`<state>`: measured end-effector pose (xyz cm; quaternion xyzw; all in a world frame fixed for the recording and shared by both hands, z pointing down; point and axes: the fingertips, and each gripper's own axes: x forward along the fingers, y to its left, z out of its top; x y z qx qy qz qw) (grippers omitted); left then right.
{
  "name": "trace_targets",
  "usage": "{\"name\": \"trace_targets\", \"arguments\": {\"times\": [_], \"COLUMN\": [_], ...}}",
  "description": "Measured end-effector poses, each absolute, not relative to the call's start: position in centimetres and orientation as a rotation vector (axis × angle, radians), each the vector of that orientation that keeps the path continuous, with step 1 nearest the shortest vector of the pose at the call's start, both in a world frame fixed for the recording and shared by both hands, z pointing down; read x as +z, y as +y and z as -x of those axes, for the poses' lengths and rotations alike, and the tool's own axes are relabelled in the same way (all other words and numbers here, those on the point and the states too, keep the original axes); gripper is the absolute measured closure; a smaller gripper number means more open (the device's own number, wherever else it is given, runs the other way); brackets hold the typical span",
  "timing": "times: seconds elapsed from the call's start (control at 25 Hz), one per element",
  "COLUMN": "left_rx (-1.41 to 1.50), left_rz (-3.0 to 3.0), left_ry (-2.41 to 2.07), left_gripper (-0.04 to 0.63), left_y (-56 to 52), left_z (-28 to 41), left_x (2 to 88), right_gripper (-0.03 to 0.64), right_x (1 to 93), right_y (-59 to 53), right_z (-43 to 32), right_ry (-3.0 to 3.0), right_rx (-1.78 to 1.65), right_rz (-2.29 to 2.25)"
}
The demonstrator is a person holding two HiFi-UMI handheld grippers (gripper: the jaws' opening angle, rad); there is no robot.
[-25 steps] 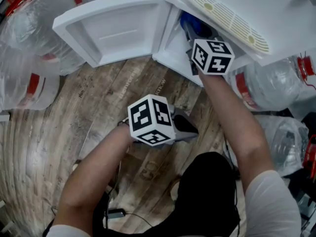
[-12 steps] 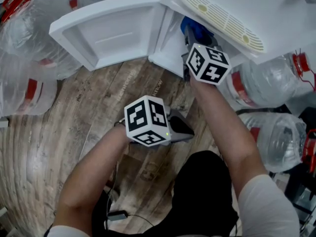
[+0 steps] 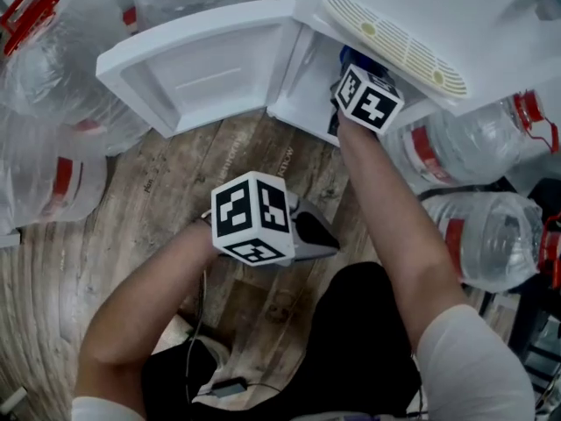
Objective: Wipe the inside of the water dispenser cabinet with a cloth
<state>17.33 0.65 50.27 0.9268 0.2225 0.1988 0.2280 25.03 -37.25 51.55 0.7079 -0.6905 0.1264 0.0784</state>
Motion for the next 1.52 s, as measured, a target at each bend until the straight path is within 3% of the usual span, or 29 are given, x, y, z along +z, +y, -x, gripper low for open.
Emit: {"name": "trace_targets", "arguments": {"times": [0.16, 0.48, 1.04, 1.52], "left_rx": [0.643, 0.535, 0.584, 0.529], "left_rz": [-2.56, -2.62, -2.581, -2.588], "left_ry": [0.777, 0.877, 1.092, 1.108], "left_gripper": [0.592, 0.592, 0.592, 0.592], "left_y": [1.3, 3.3, 5.9, 5.2], "left_z": [-14.8, -13.5, -7.9, -7.7], "left_x": [47.1, 39.0, 40.8, 40.4], "right_gripper": [0.522, 0.523, 0.531, 0.526], "right_x": [52.3, 52.0, 52.2, 52.5], "right_y": [-37.5, -34.4, -33.6, -26.3], "right_z": [-25.0, -28.1, -33.8, -33.0], "right_ry": [-1.984, -1.83, -1.467, -1.395], "right_rx": [0.318, 0.366, 0.388, 0.424], "right_rz": [-2.05, -2.248, -2.602, -2.684]}}
